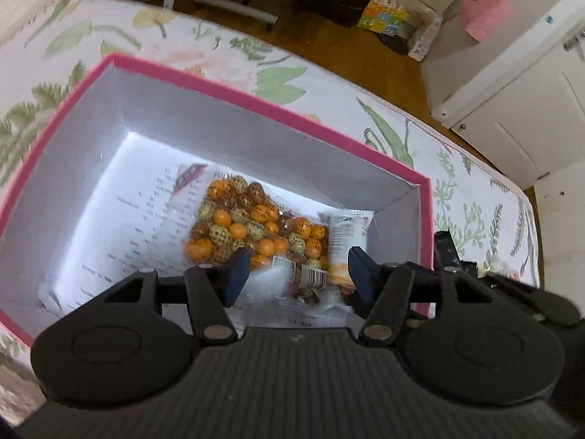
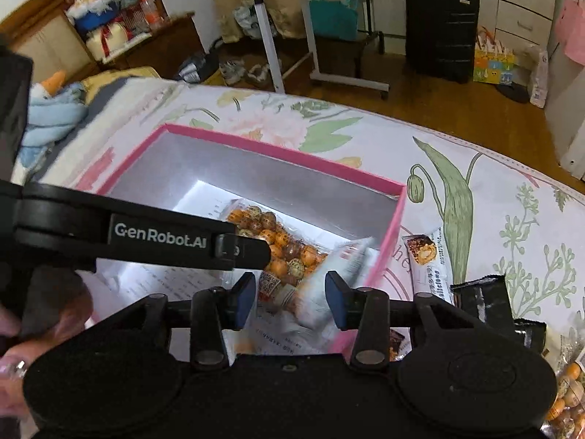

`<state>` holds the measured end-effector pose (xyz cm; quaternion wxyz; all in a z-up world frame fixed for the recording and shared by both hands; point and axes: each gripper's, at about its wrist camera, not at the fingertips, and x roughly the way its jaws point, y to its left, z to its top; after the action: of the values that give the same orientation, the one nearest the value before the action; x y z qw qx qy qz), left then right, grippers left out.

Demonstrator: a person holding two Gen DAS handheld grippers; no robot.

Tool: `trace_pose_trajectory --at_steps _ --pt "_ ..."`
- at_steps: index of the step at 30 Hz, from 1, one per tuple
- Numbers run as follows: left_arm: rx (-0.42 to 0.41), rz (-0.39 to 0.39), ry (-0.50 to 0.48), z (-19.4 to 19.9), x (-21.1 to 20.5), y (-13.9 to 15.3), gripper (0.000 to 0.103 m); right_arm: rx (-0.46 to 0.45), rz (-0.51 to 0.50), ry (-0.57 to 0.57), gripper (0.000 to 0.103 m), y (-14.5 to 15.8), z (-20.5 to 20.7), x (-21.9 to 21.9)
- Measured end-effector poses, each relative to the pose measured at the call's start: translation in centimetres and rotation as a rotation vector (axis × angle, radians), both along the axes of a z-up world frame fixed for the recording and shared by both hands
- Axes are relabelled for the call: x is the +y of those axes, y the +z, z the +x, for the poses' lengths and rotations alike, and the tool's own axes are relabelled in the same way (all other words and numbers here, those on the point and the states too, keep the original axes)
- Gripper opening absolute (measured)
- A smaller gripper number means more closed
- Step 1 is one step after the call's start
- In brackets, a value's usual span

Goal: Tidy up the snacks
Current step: 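Drop both white snack bars into the pink box from both tools, then grasp a white snack bar with the left tool while the right tool grasps another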

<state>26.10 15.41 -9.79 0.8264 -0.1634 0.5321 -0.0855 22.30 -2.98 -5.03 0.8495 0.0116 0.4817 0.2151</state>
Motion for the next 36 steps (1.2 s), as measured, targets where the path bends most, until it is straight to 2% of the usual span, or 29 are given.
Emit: trace_pose_trajectory --at_steps 5,9,15,19,24,30,33,36 --pt "-0.078 0.035 -0.091 -2.2 -0.3 3.2 0.058 -0.024 0.021 0.045 0.048 3.4 -1.8 -2.7" --pt "-0.141 0.038 -0.184 -4.9 -1.1 5.9 0.057 -0.047 -0.034 0.075 0.049 6.4 -3.1 -4.7" --pt "-0.259 0.085 -0.362 -9.6 -4.5 8.8 0.055 -0.067 -0.223 0.124 0.049 7.4 -5.8 -7.3" --pt "-0.295 0.059 -0.463 -12.0 -7.0 9.6 0.051 -0.045 -0.356 0.19 0.049 7.1 -7.8 -8.9" --pt "-0.308 0.072 -0.558 -14.0 -10.5 8.5 0.047 -0.055 -0.359 0.258 0.049 6.7 -9.3 -10.6" --pt "-0.301 0.158 -0.584 -15.0 -14.4 5.1 0.043 -0.176 -0.351 0.441 0.049 3.8 -9.8 -10.3" --pt "-0.319 0.255 -0.563 -15.4 -16.2 3.0 0.04 -0.199 -0.327 0.481 0.049 1.7 -8.5 -10.4" --pt "-0.342 0.365 -0.552 -15.8 -17.9 0.8 0.038 -0.184 -0.274 0.492 0.049 -0.3 -6.7 -11.0"
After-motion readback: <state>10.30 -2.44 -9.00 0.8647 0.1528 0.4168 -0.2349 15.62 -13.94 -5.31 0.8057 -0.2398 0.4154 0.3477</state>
